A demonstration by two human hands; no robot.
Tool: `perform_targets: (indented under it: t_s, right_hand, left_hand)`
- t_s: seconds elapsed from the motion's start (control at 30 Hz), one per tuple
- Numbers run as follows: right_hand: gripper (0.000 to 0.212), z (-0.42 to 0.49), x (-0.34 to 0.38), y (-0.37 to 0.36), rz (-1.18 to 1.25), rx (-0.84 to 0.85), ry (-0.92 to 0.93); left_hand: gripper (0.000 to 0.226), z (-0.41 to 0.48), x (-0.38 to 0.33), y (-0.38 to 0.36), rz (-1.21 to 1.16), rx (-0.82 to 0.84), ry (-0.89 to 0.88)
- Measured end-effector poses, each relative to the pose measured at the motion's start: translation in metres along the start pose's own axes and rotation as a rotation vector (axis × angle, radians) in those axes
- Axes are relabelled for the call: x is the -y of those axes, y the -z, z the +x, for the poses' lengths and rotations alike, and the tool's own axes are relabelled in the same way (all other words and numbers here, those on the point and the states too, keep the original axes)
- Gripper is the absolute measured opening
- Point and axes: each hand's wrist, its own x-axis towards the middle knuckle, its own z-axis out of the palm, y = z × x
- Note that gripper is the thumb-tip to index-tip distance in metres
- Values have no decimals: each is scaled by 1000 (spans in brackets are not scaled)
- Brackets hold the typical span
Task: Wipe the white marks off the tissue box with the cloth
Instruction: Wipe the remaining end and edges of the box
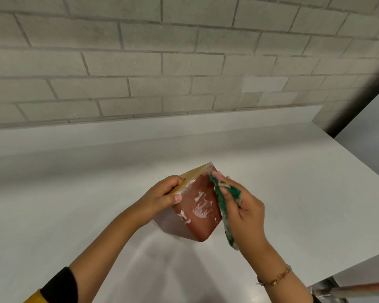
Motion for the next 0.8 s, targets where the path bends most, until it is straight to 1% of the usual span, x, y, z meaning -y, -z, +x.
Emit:
perform_targets:
  t_s: [0.03,0.1,0.2,0.27,0.37,0.43,0.5,0.53,0.6,0.7,0.73,0.77,0.8]
  right_hand:
    - [26,3,1,-2,-24,18,-26]
    - [33,5,4,-8,-128,67,-35]
    - [34,8,8,-14,-254,95,4]
    - [32,8,12,-17,-276,119,52]
    - [32,10,16,-18,-300,231,98]
    - [33,13,15,-15,-310,307,129]
    - [37,15,14,-11,-290,359,147]
    - [36,17,14,-9,-279,384,163]
    - [27,18,15,-8,-243,422,201]
    - [24,16,16,-5,-92,476,140]
    - [25,14,15,-2,-38,478,100]
    - [25,11,15,0,0,446,68]
    - [25,9,14,2,31,372,42]
  left_hand:
    - [51,0,0,0,-3,-2,7]
    - [48,0,0,0,-7,-5,15]
    - [46,0,0,1,-25,-10,17]
    - [51,1,0,1,-23,-14,20]
    - [58,1,0,1,-10,-23,18]
    - [52,1,-1,0,0,-24,12]
    - [47,1,-2,-1,13,-27,4]
    - [51,1,-3,-1,23,-31,0]
    - [58,2,-3,-1,42,-32,-20]
    - [62,1,-4,-1,53,-27,-46]
    - [63,1,-4,-1,55,-20,-42]
    - [61,1,-5,-2,55,-13,-34]
    - [58,0,-5,-2,55,-10,-23]
